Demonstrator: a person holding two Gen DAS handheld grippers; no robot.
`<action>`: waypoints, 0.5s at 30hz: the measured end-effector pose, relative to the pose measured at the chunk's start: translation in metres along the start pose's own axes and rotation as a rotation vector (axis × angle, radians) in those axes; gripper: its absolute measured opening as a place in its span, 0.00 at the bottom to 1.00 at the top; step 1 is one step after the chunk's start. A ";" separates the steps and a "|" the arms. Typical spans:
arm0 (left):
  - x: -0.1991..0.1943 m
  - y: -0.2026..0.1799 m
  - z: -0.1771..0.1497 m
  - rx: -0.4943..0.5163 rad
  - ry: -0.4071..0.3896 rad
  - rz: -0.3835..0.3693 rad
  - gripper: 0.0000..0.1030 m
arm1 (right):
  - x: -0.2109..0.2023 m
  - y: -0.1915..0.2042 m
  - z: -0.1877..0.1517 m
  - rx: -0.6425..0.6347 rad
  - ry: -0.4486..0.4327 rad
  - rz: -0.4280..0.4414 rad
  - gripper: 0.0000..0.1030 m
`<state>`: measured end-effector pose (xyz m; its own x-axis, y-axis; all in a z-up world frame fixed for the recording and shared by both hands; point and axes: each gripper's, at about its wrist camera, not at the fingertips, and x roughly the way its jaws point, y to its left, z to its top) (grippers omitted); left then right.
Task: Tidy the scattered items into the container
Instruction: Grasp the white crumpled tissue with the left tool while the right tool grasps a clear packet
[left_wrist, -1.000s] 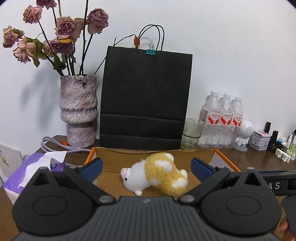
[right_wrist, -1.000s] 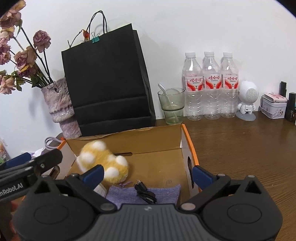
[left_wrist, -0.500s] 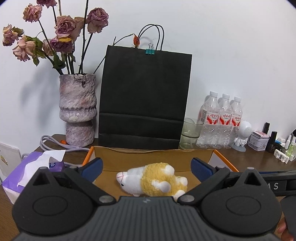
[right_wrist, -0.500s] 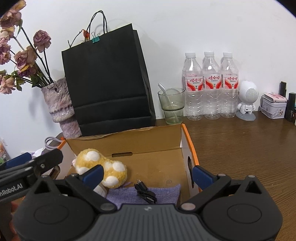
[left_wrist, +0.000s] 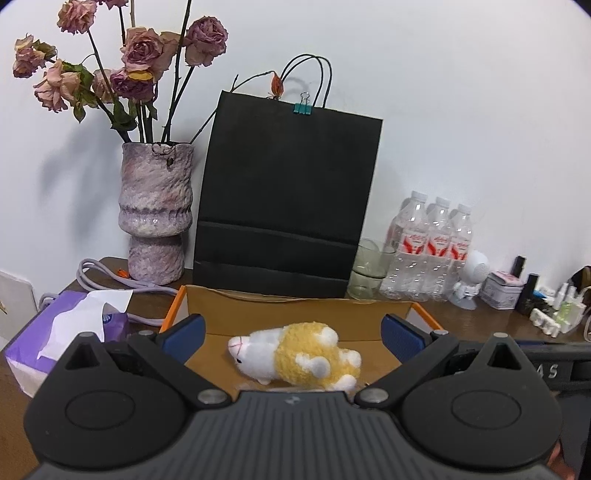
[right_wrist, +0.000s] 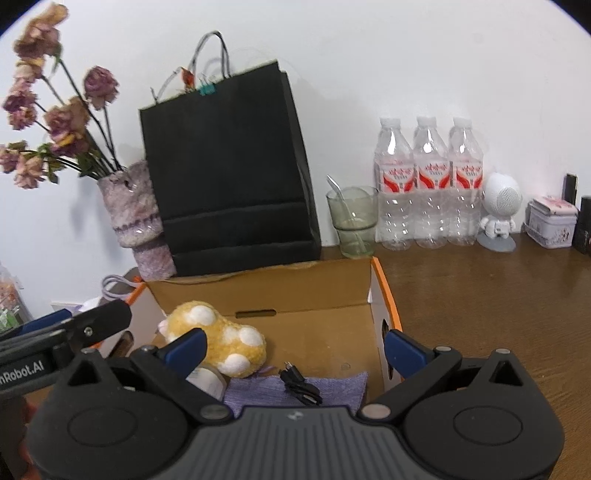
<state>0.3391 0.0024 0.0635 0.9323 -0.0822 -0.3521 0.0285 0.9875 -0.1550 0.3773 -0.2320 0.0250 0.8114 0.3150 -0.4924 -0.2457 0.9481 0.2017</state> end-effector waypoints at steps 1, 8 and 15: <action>-0.004 0.001 -0.002 0.004 0.002 -0.005 1.00 | -0.005 -0.001 0.000 -0.007 -0.012 0.007 1.00; -0.030 0.017 -0.026 0.022 0.028 0.011 1.00 | -0.029 -0.015 -0.029 -0.112 -0.025 -0.048 1.00; -0.055 0.030 -0.050 0.040 0.055 -0.007 1.00 | -0.047 -0.031 -0.077 -0.197 0.037 -0.098 1.00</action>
<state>0.2703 0.0299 0.0323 0.9107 -0.0955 -0.4019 0.0505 0.9914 -0.1211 0.3061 -0.2733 -0.0232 0.8170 0.2191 -0.5333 -0.2687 0.9631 -0.0160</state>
